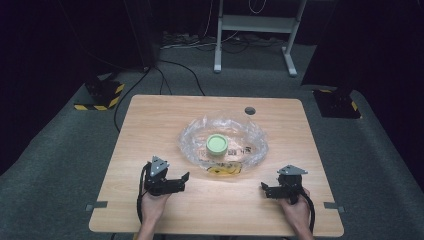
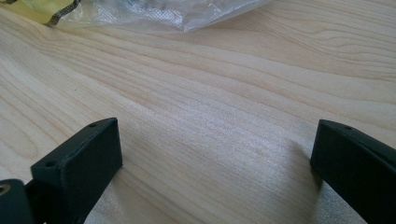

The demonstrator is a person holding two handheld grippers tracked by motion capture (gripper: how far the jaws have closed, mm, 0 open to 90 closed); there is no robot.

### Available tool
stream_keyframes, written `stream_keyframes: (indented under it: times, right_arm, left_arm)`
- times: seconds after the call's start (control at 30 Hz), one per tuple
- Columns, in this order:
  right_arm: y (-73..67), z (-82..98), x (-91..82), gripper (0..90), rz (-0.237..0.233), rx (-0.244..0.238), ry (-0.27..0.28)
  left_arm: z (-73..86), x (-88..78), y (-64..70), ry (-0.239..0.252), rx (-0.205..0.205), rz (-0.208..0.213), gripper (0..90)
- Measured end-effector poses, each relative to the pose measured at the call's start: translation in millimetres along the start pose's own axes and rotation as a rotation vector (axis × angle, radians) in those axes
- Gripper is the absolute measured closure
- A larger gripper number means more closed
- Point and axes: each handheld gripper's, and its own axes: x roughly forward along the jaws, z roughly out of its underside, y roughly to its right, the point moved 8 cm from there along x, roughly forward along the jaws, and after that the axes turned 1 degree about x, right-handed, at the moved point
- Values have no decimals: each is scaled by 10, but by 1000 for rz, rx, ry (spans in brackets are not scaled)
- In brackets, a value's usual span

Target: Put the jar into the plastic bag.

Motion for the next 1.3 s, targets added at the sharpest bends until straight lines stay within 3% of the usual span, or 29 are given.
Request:
stream_keyframes:
  times: [1.3]
  right_arm:
    - [0,0,0,18,0,0,0]
  left_arm:
    - [278,207,-120,-72,19,-56,82]
